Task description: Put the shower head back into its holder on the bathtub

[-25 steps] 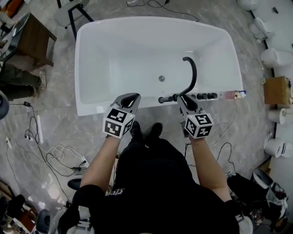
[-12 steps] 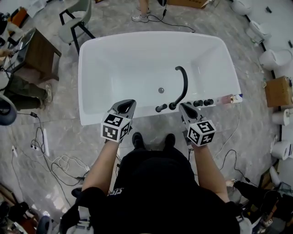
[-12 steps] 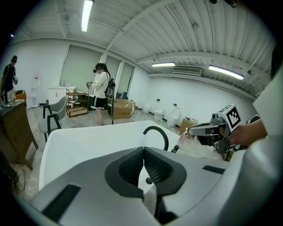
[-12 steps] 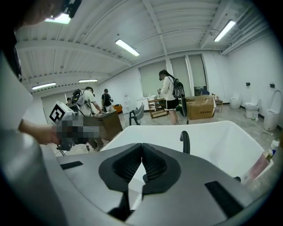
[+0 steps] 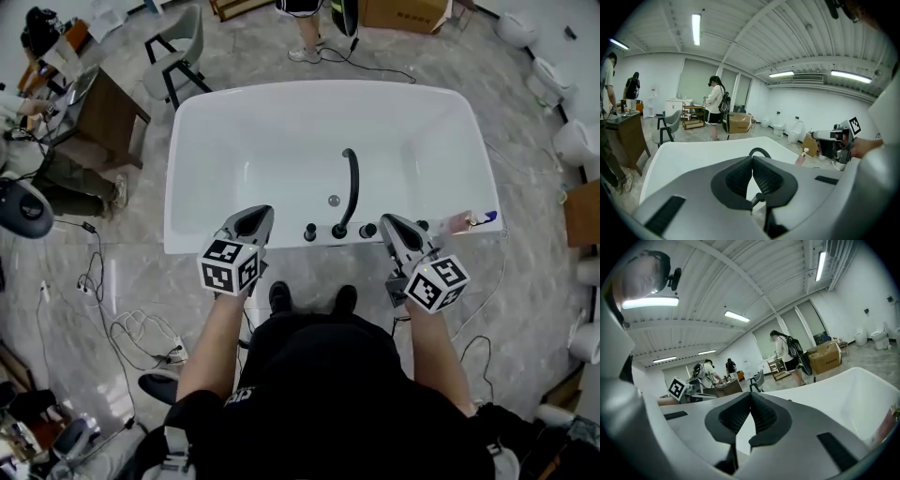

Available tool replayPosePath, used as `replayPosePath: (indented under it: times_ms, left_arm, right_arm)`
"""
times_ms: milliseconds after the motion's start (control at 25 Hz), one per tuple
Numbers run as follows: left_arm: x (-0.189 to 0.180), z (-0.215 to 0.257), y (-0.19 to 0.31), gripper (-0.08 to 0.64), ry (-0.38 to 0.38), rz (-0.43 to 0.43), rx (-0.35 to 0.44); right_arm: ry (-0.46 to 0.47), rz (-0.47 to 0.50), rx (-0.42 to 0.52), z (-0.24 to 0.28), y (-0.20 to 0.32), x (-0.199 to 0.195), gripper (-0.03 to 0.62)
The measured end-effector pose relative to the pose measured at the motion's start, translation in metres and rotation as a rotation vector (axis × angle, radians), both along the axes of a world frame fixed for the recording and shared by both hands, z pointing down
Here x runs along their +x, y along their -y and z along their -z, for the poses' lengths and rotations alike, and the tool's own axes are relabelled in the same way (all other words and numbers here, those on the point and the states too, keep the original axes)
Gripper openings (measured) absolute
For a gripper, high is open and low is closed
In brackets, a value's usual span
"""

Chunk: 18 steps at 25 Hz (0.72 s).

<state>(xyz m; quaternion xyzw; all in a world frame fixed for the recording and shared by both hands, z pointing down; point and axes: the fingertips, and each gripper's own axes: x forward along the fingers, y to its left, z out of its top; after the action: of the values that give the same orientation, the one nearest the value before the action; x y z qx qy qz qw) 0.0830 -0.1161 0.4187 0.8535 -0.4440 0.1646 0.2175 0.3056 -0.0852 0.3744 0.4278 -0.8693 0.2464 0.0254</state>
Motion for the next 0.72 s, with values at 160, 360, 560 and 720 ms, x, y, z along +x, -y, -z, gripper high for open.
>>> replayPosePath:
  times_ms: [160, 360, 560, 720]
  left_arm:
    - [0.019, 0.020, -0.003, 0.017, 0.031, 0.080, 0.043]
    - [0.031, 0.034, -0.014, 0.017, 0.110, 0.133, 0.085]
    - [0.040, 0.056, -0.017, 0.017, 0.116, 0.156, 0.151]
    - [0.048, 0.083, -0.013, 0.017, 0.071, 0.131, 0.226]
  right_arm:
    - [0.016, 0.050, 0.062, 0.017, 0.006, 0.031, 0.014]
    - [-0.023, 0.038, 0.119, 0.028, 0.019, 0.062, 0.014]
    - [-0.057, 0.064, 0.201, 0.052, 0.023, 0.069, 0.014]
    - [-0.093, 0.073, 0.270, 0.071, 0.024, 0.057, 0.014]
